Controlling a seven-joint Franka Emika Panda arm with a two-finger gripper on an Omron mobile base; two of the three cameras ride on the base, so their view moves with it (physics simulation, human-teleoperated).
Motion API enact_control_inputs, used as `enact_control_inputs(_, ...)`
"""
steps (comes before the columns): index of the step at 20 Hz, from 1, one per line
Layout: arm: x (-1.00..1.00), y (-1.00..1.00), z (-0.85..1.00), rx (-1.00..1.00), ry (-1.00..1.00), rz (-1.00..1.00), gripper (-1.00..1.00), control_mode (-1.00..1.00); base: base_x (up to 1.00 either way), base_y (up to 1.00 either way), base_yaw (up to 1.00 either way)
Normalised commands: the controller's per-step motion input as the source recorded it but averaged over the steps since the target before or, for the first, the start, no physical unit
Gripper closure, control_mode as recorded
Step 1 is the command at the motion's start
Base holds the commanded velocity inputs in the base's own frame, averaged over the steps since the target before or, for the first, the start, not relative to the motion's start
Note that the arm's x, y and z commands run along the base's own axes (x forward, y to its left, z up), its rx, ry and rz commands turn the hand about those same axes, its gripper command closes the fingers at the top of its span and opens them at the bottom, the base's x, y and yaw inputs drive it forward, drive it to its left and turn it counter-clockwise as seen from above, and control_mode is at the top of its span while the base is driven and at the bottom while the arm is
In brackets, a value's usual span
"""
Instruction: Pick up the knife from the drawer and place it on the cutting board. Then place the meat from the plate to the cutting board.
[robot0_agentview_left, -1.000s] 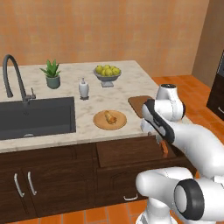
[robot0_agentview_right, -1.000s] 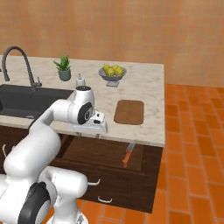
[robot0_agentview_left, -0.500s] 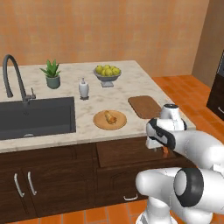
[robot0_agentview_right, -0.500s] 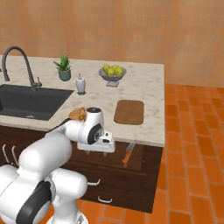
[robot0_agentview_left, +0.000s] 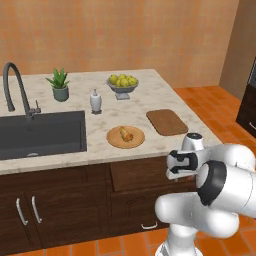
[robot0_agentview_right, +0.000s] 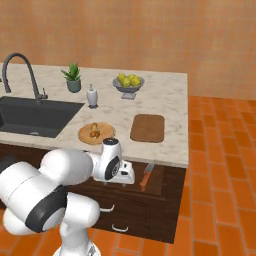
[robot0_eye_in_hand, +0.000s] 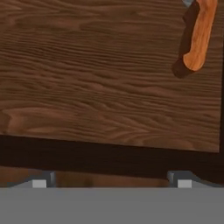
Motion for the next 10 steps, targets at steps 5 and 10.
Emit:
enact_control_inputs(5, 0.37, -0.08, -0.27, 0.0, 0.02, 0.0, -1.0, -1.0, 0.0, 0.0, 0.0)
enact_control_inputs(10, -0.04, -0.02, -0.21, 0.0, 0.02, -0.03, -1.0, -1.0, 0.0, 0.0, 0.0)
